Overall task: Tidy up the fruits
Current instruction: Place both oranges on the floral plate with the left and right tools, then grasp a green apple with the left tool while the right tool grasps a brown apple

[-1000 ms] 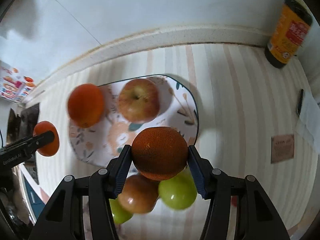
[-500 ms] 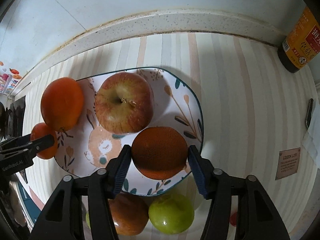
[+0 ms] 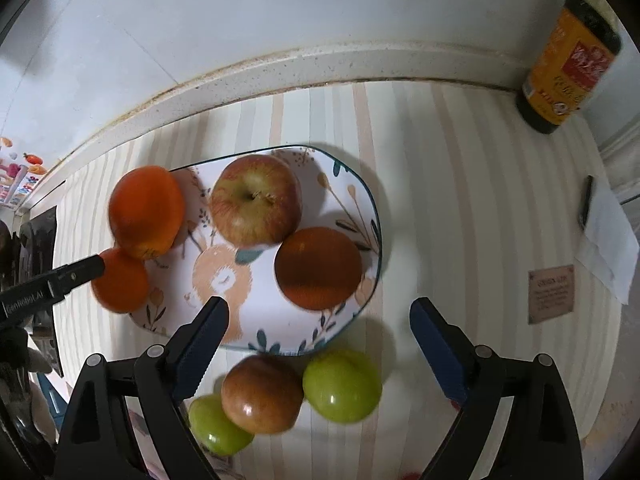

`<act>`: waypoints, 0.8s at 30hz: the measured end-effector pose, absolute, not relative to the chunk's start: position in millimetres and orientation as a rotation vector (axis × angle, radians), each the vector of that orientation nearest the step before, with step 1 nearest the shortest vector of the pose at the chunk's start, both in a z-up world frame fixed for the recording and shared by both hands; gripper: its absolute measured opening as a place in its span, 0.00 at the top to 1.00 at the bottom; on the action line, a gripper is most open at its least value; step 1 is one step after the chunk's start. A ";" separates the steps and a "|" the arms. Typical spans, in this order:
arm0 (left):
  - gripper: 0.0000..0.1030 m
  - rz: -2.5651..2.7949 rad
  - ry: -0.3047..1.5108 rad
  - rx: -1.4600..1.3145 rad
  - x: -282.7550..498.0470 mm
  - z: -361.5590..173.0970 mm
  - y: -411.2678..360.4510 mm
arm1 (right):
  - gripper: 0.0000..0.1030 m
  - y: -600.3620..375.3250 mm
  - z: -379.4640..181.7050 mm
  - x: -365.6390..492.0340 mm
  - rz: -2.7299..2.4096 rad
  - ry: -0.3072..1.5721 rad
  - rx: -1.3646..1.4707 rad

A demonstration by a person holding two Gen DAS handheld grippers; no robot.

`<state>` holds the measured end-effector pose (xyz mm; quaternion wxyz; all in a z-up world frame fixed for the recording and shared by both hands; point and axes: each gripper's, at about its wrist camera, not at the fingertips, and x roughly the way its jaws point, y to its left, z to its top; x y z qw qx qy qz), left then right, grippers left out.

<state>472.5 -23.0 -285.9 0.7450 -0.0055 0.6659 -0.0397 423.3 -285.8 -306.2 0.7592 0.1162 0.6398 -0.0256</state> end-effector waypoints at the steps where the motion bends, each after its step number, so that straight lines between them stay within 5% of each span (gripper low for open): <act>1: 0.15 -0.088 1.442 -0.005 466.9 -280.3 -22.9 | 0.09 -285.0 -302.2 419.1 -0.057 1.388 0.248; 24: 0.15 -0.111 1.120 0.046 319.1 -154.1 -42.8 | 0.09 -243.5 -174.0 297.2 -0.060 1.185 0.136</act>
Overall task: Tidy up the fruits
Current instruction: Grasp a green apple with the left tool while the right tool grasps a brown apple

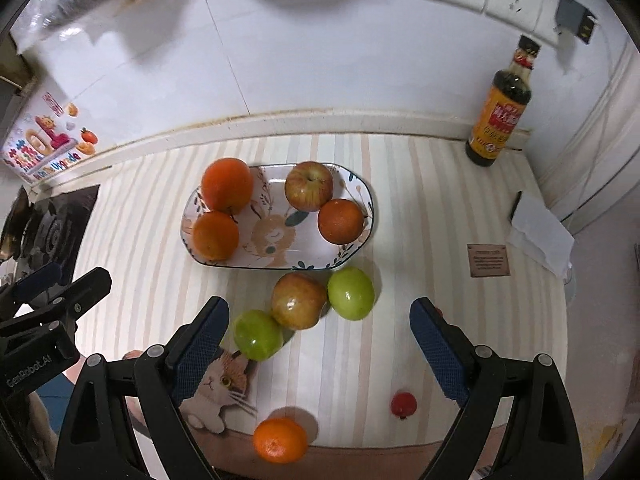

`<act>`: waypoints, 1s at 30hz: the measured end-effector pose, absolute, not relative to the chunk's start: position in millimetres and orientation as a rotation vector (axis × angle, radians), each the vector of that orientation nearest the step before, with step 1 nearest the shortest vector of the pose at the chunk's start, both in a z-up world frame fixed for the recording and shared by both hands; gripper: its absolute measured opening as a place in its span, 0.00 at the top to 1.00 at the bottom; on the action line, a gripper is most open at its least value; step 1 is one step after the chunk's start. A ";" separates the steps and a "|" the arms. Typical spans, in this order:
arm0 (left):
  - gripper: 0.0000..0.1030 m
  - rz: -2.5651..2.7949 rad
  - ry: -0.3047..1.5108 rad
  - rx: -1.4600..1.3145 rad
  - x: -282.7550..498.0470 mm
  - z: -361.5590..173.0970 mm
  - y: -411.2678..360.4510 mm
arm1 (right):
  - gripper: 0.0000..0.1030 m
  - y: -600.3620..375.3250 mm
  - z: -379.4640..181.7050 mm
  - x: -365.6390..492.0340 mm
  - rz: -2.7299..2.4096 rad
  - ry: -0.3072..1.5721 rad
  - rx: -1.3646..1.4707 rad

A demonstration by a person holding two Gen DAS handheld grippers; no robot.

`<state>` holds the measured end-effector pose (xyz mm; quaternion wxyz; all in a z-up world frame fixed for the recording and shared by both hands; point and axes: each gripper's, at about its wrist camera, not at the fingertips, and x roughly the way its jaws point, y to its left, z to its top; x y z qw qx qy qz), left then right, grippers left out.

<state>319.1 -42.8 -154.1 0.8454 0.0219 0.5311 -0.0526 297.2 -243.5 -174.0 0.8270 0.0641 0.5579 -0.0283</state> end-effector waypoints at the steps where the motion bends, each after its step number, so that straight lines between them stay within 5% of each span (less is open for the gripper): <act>1: 0.15 -0.109 1.110 0.045 313.5 -149.1 -41.9 | 0.09 -242.8 -167.9 290.5 -0.059 1.176 0.138; 18: 0.15 -0.108 1.044 0.043 270.7 -115.2 -40.4 | 0.09 -238.0 -122.8 239.0 -0.049 1.094 0.161; 20: 0.15 -0.103 1.050 0.024 274.4 -119.6 -41.1 | 0.07 -245.0 -128.2 240.1 -0.045 1.104 0.198; 22: 0.00 -0.103 1.077 0.023 281.4 -128.9 -44.8 | 0.05 -251.4 -135.8 243.0 -0.046 1.119 0.222; 30: 0.00 -0.141 1.253 0.030 313.3 -199.3 -75.2 | 0.05 -300.4 -212.9 272.9 0.020 1.251 0.467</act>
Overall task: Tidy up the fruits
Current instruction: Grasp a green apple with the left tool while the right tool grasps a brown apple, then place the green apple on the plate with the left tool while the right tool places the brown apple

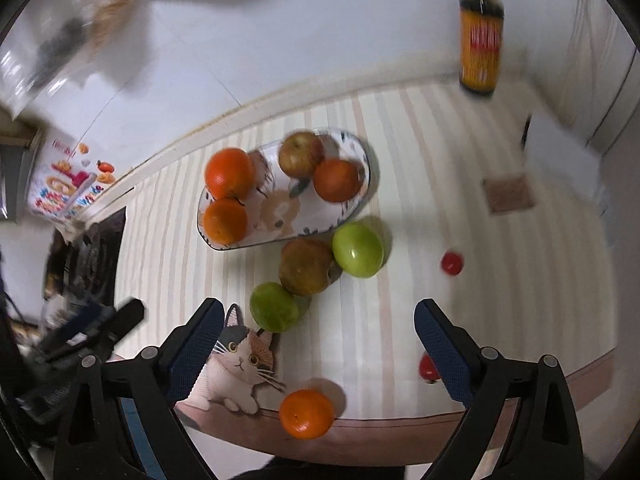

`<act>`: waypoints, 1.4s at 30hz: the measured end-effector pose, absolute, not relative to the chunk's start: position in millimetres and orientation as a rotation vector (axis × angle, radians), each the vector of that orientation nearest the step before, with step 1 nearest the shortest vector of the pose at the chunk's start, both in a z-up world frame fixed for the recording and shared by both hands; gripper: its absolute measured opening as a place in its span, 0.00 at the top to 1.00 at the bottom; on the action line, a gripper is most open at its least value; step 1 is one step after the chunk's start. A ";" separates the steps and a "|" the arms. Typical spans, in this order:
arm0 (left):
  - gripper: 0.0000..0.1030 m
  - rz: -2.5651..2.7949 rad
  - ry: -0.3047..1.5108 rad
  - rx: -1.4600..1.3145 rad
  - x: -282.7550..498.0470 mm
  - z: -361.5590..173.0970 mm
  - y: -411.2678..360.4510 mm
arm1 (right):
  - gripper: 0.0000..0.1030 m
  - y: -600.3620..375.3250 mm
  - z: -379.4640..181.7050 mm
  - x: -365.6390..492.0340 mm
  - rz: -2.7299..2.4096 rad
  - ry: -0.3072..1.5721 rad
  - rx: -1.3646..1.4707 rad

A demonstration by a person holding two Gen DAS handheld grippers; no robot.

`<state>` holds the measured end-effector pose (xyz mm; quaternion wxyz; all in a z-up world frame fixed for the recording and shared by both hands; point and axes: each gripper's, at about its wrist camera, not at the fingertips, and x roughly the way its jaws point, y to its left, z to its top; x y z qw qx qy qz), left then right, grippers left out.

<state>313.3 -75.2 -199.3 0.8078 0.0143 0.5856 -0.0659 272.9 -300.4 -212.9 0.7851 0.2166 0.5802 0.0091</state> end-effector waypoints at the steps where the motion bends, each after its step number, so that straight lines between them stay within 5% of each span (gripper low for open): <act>1: 0.00 -0.151 1.276 0.031 315.7 -209.1 -80.3 | 0.05 -306.6 -223.6 276.3 0.038 1.262 0.513; 5: 0.00 -0.190 1.383 0.065 326.8 -256.4 -109.6 | 0.23 -326.9 -268.9 289.8 0.061 1.320 0.658; 13: 0.02 -0.279 1.493 0.217 335.2 -321.9 -155.2 | 0.23 -336.1 -315.2 311.6 0.079 1.412 0.772; 15: 0.13 -0.293 1.465 0.254 331.1 -324.3 -161.0 | 0.23 -336.7 -322.0 316.8 0.077 1.423 0.781; 18: 0.42 -0.292 1.435 0.265 327.4 -322.5 -160.6 | 0.23 -332.2 -323.5 323.8 0.072 1.435 0.753; 29: 0.43 -0.154 1.392 0.180 303.2 -309.9 -98.7 | 0.23 -283.5 -324.8 346.5 0.071 1.448 0.555; 30: 0.43 -0.145 1.395 0.171 300.9 -309.0 -94.4 | 0.16 -274.7 -327.5 349.4 0.060 1.455 0.513; 35: 0.43 -0.131 1.393 0.132 295.1 -306.0 -81.7 | 0.15 -240.1 -323.9 359.9 -0.012 1.453 0.271; 42: 0.43 -0.140 1.390 0.126 304.8 -304.6 -75.7 | 0.21 -239.8 -334.3 352.9 0.022 1.477 0.301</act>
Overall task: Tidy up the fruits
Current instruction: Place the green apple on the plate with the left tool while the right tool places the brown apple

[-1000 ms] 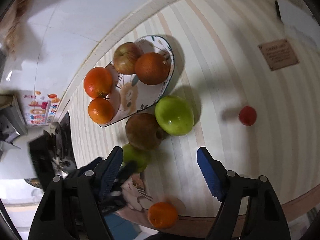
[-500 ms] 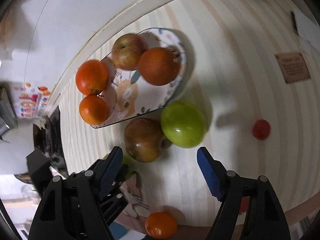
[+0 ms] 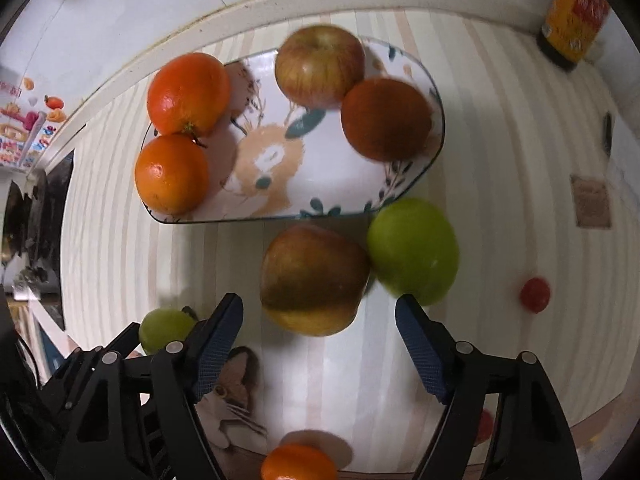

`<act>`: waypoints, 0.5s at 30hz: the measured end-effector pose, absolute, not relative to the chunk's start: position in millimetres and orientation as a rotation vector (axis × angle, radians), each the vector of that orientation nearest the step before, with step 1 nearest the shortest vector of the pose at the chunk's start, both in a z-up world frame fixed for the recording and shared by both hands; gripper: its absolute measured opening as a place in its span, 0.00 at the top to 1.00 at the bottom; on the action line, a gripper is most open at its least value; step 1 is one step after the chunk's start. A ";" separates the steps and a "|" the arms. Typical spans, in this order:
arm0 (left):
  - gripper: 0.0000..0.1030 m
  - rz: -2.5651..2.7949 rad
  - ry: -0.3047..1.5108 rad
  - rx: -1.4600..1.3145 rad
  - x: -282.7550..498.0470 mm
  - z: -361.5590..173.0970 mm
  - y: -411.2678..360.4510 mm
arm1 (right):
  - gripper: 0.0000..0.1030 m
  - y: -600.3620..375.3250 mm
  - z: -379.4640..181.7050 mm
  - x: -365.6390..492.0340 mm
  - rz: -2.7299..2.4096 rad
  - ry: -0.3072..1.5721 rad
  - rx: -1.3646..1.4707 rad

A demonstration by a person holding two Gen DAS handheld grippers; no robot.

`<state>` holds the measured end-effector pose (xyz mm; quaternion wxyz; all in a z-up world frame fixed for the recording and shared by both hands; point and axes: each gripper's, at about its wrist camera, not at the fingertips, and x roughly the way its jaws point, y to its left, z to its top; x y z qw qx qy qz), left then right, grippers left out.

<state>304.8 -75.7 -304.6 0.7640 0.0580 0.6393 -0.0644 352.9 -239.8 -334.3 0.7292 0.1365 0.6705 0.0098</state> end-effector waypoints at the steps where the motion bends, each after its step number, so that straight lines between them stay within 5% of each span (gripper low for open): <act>1: 0.43 -0.142 1.389 0.123 303.6 -309.7 -72.5 | 0.21 -241.6 -337.0 353.1 0.020 1.474 0.323; 6: 0.43 -0.143 1.392 0.122 306.0 -311.0 -71.2 | 0.24 -235.9 -346.5 354.5 0.053 1.464 0.414; 7: 0.43 -0.144 1.393 0.125 307.3 -312.4 -73.1 | 0.26 -233.3 -348.7 355.0 0.052 1.461 0.409; 8: 0.43 -0.144 1.396 0.126 308.0 -312.4 -74.0 | 0.41 -232.0 -351.2 354.3 0.041 1.455 0.406; 15: 0.44 -0.147 1.429 0.088 304.9 -312.5 -63.2 | 0.40 -241.3 -350.2 330.4 0.101 1.472 0.455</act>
